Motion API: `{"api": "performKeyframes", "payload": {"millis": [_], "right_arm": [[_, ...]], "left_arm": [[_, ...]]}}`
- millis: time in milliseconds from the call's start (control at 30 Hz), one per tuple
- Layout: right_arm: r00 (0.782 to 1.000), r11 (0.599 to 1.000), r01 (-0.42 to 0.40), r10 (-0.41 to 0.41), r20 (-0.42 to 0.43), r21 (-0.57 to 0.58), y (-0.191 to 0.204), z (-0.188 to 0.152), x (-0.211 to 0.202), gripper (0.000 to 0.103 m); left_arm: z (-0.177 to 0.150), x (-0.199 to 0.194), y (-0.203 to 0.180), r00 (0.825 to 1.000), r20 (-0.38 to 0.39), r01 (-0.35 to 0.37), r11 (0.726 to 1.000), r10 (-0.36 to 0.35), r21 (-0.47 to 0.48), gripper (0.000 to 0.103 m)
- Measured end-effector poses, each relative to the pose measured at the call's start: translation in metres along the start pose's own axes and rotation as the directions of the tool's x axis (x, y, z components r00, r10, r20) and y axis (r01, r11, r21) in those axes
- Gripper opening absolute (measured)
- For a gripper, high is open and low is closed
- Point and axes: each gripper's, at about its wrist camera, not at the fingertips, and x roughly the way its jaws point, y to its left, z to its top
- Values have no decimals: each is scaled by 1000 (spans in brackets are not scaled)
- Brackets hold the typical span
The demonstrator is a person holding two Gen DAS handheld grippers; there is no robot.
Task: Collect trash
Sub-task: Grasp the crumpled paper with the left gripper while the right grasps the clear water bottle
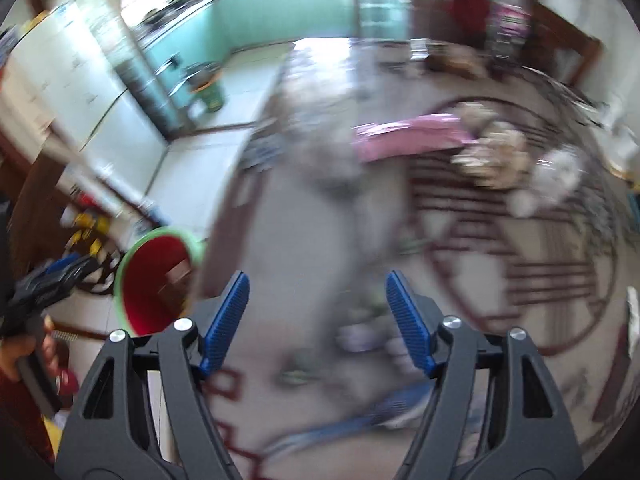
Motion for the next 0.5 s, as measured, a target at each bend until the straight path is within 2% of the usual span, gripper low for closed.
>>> {"api": "performKeyframes", "payload": {"millis": [33,100,167,267,333,467,500], "right_arm": [[999,999,28,-29,24,34,-23,6,-5,84],[993,987,86,-96,69,132,-78,23,-12,87],[986,961,126,-148,72,247,-131,40,-8,87],[975,901,183,-219,48,393,-203,62,12,87],[963,841,230,-268,8,489,-247,71,36,88],[973,746,222,-208,-97,628,-301,74,89,89],[975,742,220,-197,-108,633,-305,74,98,90]], "left_arm": [[0,-1,-13,1000,4,10,1000,-10,12,80],[1,-2,-39,999,9,31,999,-31,33,80],[1,-4,-72,998,10,58,997,-58,53,80],[2,-6,-121,995,9,98,992,-99,76,80],[3,-7,-153,992,7,125,989,-126,85,80],[8,-8,-215,987,8,160,982,-161,97,80],[10,-5,-230,986,7,166,981,-167,100,80]]}}
